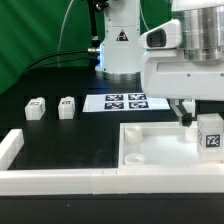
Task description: Assemble one leg
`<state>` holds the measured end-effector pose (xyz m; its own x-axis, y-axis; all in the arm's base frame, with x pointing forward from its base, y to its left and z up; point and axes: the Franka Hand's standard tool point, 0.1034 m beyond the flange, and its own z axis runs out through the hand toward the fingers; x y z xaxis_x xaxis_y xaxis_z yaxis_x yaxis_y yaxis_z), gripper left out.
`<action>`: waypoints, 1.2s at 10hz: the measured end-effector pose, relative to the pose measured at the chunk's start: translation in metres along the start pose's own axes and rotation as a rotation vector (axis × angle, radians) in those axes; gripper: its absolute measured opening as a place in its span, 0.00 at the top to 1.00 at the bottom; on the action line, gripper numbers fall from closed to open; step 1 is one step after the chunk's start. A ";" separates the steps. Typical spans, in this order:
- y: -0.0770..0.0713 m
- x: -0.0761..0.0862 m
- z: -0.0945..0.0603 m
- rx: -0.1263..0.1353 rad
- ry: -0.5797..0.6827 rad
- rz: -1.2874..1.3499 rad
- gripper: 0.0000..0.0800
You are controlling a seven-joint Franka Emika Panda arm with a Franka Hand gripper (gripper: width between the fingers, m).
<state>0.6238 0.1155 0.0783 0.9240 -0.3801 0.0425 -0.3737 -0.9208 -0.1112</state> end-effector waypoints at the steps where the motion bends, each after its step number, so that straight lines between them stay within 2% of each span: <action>1: 0.001 0.000 0.000 -0.004 0.001 -0.107 0.19; 4: 0.003 0.002 0.000 -0.018 0.008 -0.425 0.19; 7: 0.005 0.002 0.001 -0.018 0.010 -0.432 0.19; 8: 0.005 0.002 0.001 -0.018 0.010 -0.432 0.32; 9: 0.005 0.002 0.001 -0.018 0.010 -0.432 0.52; 10: 0.005 0.002 0.001 -0.018 0.010 -0.432 0.52; 11: 0.005 0.002 0.001 -0.018 0.010 -0.432 0.64; 12: 0.005 0.002 0.001 -0.017 0.010 -0.419 0.64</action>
Offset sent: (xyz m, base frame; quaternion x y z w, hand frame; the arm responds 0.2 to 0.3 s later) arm 0.0023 -0.0011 0.0000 -0.0061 -0.0135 -0.2867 0.9579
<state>0.6242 0.1099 0.0769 0.9956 0.0267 0.0899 0.0327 -0.9973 -0.0656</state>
